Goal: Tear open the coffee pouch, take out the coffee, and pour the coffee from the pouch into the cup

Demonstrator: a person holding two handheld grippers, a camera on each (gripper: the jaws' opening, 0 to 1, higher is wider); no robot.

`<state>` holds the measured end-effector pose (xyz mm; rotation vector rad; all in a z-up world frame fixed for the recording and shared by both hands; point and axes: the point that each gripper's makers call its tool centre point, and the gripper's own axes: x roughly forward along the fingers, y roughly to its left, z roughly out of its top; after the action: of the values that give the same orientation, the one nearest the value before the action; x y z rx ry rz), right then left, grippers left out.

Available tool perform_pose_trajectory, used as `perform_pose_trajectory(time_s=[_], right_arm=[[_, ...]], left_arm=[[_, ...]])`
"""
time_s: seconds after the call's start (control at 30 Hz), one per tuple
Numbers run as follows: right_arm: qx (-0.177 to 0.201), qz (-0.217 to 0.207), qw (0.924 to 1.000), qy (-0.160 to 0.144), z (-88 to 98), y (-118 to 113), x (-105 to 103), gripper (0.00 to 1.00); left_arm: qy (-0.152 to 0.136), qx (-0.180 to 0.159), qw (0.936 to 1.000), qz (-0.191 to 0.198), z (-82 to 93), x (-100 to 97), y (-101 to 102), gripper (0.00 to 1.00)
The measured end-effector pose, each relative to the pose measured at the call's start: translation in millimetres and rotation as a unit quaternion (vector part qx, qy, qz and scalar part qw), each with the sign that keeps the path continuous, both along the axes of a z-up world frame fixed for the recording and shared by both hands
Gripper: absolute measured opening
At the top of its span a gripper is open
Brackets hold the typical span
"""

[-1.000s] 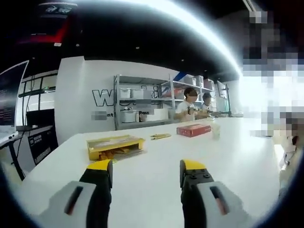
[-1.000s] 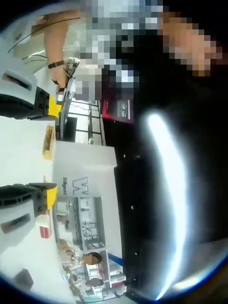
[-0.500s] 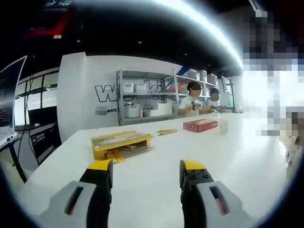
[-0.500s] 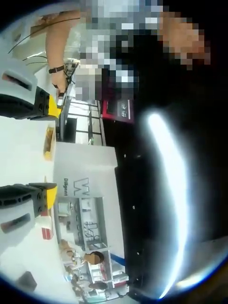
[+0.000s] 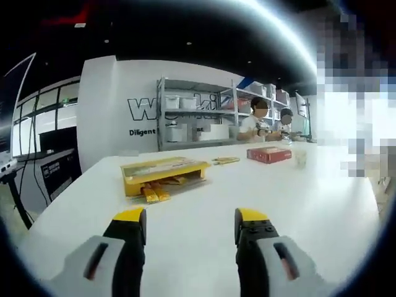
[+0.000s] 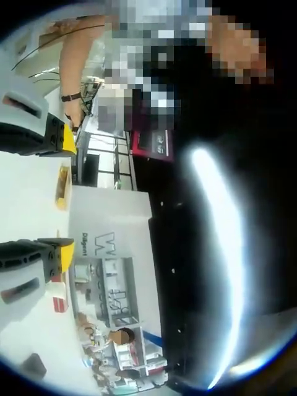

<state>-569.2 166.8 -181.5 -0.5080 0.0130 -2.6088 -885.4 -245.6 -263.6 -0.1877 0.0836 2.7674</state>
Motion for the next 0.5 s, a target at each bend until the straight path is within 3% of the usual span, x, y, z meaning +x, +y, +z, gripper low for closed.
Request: perform_pose_trajectory(time_s=[0.5], right_arm=[[-0.007,0.0,1.0,-0.002,-3.8,4.3,-1.6,0.53]], left_arm=[[0.002,-0.006,0.9999,0.008,4.4,-22.7,-9.5,0.59]])
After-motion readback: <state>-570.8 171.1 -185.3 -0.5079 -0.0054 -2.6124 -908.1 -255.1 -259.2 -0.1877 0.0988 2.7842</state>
